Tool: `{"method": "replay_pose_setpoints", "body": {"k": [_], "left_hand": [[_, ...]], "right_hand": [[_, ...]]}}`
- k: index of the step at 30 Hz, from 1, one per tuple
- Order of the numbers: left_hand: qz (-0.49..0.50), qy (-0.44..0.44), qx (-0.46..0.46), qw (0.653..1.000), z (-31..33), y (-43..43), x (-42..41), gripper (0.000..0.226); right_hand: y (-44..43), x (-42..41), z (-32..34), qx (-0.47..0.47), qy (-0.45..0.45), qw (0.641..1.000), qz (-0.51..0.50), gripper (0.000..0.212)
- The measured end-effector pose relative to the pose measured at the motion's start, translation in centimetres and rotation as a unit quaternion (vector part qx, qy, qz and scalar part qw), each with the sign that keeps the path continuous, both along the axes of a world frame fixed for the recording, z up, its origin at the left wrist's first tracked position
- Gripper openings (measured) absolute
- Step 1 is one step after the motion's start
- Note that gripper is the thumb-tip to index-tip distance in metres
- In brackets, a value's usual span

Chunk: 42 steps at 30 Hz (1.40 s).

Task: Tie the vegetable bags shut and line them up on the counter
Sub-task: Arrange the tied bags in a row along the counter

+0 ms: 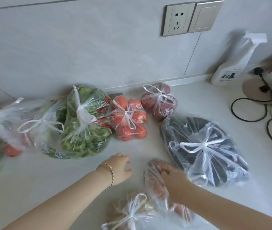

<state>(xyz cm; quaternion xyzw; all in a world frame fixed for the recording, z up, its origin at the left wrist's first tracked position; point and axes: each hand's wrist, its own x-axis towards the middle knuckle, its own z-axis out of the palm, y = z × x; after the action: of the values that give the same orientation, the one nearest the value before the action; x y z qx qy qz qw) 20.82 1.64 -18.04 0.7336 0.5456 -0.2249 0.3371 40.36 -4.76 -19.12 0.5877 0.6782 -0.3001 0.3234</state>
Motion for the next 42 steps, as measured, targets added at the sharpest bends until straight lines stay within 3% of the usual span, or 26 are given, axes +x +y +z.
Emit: {"method": "replay_pose_setpoints", "body": {"k": [2,5,8,11,15,19,26,30,33,36,39,42], "left_hand": [[0.0,0.003,-0.081,0.997,1.0,-2.0,0.0,0.045],[-0.089,0.063,-0.151,0.982,2.0,-4.9,0.2,0.06],[-0.167,0.098,-0.115,0.974,1.6,-7.0,0.5,0.077],[-0.193,0.089,-0.054,0.976,1.3,-7.9,0.9,0.053],[-0.198,0.054,-0.081,0.975,-0.1,-7.7,0.4,0.02],[-0.17,0.008,-0.085,0.982,-1.4,-7.5,-0.7,0.024],[-0.021,-0.08,-0.082,0.993,-2.0,-7.1,-2.7,0.041],[0.086,-0.143,-0.073,0.983,-1.4,-6.6,-2.4,0.042],[0.221,-0.231,-0.036,0.947,0.2,-4.8,-0.9,0.031],[0.308,-0.31,-0.006,0.899,2.0,-2.6,1.4,0.026],[0.347,-0.371,0.02,0.861,3.2,-0.3,4.4,0.025],[0.385,-0.392,0.062,0.833,3.3,1.9,7.1,0.029]], "right_hand": [[0.2,-0.1,-0.9,0.057,0.002,0.997,-0.047,0.057],[0.9,0.0,-0.8,0.097,0.025,0.99,-0.096,0.046],[1.0,0.3,0.1,0.125,0.026,0.983,-0.134,0.031],[0.4,0.8,0.8,0.141,0.055,0.973,-0.172,0.019],[0.2,1.2,1.9,0.163,0.103,0.955,-0.226,0.019],[0.6,1.1,3.0,0.205,0.157,0.926,-0.276,0.03],[3.0,2.0,5.4,0.285,0.301,0.821,-0.392,0.011],[6.7,3.9,8.4,0.385,0.322,0.765,-0.403,0.029],[10.6,6.5,11.3,0.462,0.317,0.719,-0.412,0.032],[13.9,8.7,13.5,0.494,0.298,0.708,-0.407,0.029],[16.8,10.7,13.8,0.491,0.27,0.728,-0.394,0.019],[19.6,12.9,12.6,0.476,0.249,0.74,-0.405,0.025]]}}
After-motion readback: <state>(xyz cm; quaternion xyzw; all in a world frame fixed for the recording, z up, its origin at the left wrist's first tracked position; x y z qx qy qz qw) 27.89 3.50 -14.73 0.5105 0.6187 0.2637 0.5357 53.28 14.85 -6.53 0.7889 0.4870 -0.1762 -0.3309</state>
